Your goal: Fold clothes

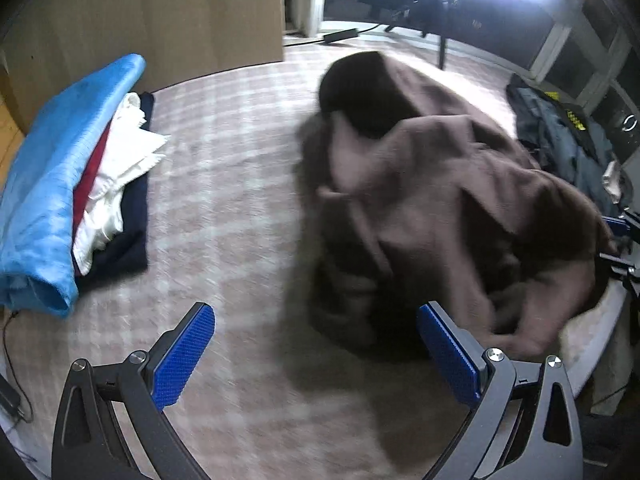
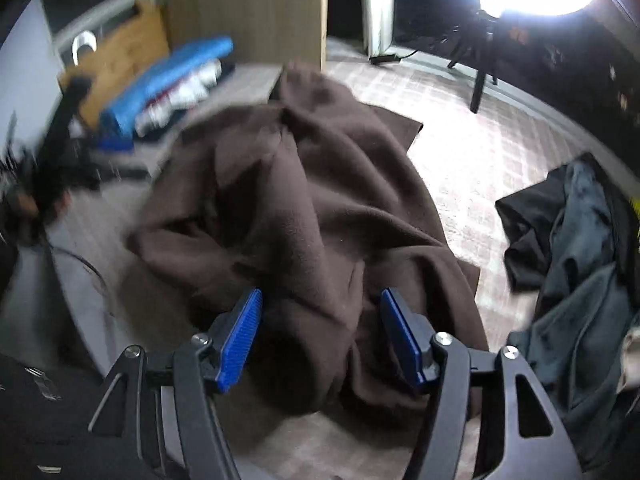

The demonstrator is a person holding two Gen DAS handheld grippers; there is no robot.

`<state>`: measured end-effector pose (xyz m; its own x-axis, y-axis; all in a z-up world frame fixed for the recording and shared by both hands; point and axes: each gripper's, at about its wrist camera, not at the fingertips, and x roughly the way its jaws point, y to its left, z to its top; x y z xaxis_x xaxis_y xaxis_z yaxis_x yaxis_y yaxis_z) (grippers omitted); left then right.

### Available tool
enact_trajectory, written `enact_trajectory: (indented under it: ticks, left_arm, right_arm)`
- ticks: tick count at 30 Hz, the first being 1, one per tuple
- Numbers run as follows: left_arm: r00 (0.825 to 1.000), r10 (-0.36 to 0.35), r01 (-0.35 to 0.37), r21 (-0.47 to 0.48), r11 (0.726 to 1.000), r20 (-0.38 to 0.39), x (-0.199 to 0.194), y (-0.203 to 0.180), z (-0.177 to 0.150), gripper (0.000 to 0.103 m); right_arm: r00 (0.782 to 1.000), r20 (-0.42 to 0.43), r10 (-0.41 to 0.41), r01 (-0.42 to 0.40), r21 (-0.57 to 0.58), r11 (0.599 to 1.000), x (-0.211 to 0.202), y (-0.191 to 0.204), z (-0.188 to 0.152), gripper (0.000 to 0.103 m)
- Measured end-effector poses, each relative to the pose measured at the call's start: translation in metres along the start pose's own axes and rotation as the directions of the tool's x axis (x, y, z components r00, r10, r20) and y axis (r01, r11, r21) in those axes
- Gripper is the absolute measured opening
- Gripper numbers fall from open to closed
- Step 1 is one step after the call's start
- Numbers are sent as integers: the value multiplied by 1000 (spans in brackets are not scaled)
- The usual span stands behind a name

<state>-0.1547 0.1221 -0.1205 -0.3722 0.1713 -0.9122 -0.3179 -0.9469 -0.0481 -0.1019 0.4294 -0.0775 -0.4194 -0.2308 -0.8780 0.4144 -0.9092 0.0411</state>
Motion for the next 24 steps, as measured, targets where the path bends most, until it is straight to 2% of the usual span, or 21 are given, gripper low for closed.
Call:
enact_trajectory:
  ticks: [2, 4, 6, 7, 8, 9, 10, 11, 15, 19, 23, 24]
  left_arm:
    - [1000, 11, -11, 23, 1000, -9, 15, 7, 5, 102]
    - [999, -21, 22, 26, 999, -32, 28, 12, 10, 102]
    - [994, -96, 98, 21, 995, -47, 39, 11, 14, 100]
    - [988, -141, 143, 20, 990, -55, 43, 9, 16, 89]
    - [982, -177, 178, 20, 984, -70, 47, 5, 18, 73]
    - [976, -202, 204, 18, 979, -81, 47, 2, 19, 33]
    - [969, -227, 229, 15, 973, -93, 48, -1, 19, 18]
    - [964, -247, 249, 15, 968, -100, 46, -4, 20, 18]
    - [959, -274, 278, 49, 959, -64, 12, -8, 16, 14]
    - [958, -285, 285, 94, 954, -14, -41, -13, 19, 13]
    - [943, -330, 325, 116, 939, 34, -67, -20, 62, 14]
    - [946, -321, 313, 126, 941, 49, -62, -23, 79, 19]
  right_arm:
    - [999, -37, 2, -2, -11, 1000, 12, -1, -1, 61]
    - [999, -41, 33, -33, 10, 999, 16, -6, -4, 60]
    - [996, -40, 84, -82, 50, 995, 16, -15, -7, 33]
    - [993, -39, 115, -112, 76, 991, 15, -18, -7, 11]
    - [989, -29, 144, -140, 108, 984, 13, -22, -8, 11]
    - [988, -7, 152, -150, 125, 981, 7, -24, -9, 10]
    - [987, 17, 158, -159, 139, 977, 0, -25, -9, 10]
    - [986, 42, 159, -163, 145, 976, -9, -27, -11, 9]
    - [976, 133, 174, -196, 181, 964, -50, -35, -14, 9]
    - [952, 238, 194, -247, 218, 944, -95, -48, -18, 8]
    - [908, 346, 235, -345, 301, 889, -118, -84, -8, 8]
    - [904, 364, 224, -351, 332, 876, -115, -100, -1, 8]
